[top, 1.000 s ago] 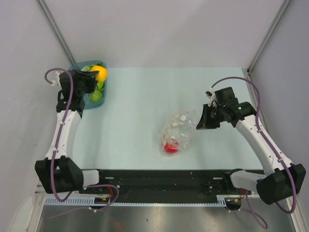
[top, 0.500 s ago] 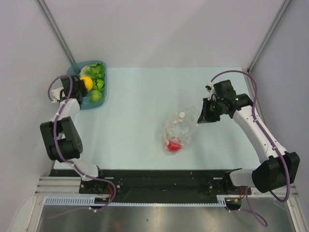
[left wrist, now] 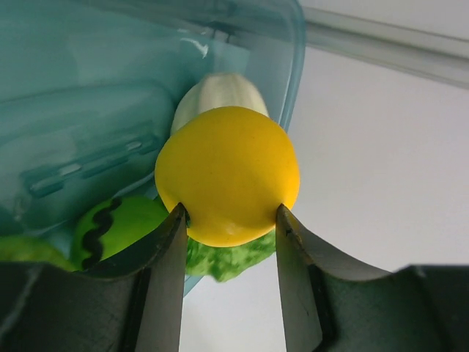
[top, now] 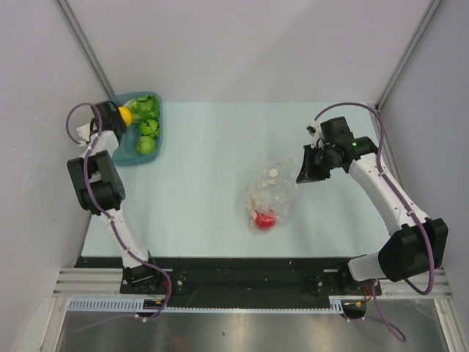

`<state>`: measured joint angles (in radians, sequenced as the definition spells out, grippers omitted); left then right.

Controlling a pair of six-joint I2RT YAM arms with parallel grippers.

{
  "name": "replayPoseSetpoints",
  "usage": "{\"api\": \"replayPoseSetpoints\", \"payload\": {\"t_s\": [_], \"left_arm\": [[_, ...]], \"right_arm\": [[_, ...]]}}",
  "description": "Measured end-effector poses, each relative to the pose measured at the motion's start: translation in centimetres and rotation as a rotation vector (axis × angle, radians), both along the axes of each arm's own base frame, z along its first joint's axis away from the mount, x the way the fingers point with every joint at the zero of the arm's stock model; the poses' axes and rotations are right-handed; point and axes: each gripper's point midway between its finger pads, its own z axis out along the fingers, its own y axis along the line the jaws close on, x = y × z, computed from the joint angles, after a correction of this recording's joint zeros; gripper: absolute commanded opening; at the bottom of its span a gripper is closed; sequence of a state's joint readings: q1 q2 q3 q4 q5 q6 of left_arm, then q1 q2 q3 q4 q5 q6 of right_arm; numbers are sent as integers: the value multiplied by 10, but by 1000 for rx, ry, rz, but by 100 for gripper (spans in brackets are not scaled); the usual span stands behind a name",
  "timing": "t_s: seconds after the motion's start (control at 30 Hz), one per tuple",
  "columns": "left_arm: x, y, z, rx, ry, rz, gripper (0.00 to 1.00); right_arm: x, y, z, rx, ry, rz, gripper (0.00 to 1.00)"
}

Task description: Open the zip-top bag and remove the fake food

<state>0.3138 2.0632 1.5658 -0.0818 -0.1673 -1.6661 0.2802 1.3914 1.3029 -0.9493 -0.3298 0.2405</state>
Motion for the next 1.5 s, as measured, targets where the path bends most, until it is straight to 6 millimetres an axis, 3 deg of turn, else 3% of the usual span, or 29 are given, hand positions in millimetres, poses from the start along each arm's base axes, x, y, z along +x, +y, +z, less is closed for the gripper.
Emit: {"api": "replayPoseSetpoints", "payload": {"t_s": [0.17,0.33,0.43,0.47,0.5,0.67,0.8,0.97,1.03,1.1,1.23,1.37,1.43,1.5], "left_arm": [[8,16,-12,-1,18,26,24],[1,20,-46,-25,109,34,53],[0,19,-55,-30,139,27,72],[0,19,-55,-28,141,22,74],[1,18,-53,-26,144,16,88],[3,16,-44,-18,143,-13,90],[-9,6,-39,-32,160,-47,83],[-31,-25,-5,7,125,-162,81],[-41,-50,15,51,100,-242,80],[-50,-90,39,113,72,-358,80],[-76,-215,80,242,-11,-692,78],[-142,-335,99,363,-87,-1056,77],[-179,-374,109,449,-133,-1213,75],[-210,-400,125,541,-193,-1329,71]], "right_arm": [[4,0,0,1,-6,-19,0],[8,1,1,-1,-18,-38,0],[10,3,1,0,-25,-40,0],[10,4,1,0,-26,-40,0],[9,5,2,1,-27,-37,0],[7,10,2,0,-31,-14,0],[6,12,2,0,-35,9,0],[5,11,2,-2,-35,10,0],[6,13,2,8,-32,-1,0],[6,16,4,25,-29,-3,0],[11,25,7,62,-26,-4,0],[22,34,10,87,-38,-1,0],[24,38,11,100,-31,5,0],[24,41,13,109,-26,12,0]]}}
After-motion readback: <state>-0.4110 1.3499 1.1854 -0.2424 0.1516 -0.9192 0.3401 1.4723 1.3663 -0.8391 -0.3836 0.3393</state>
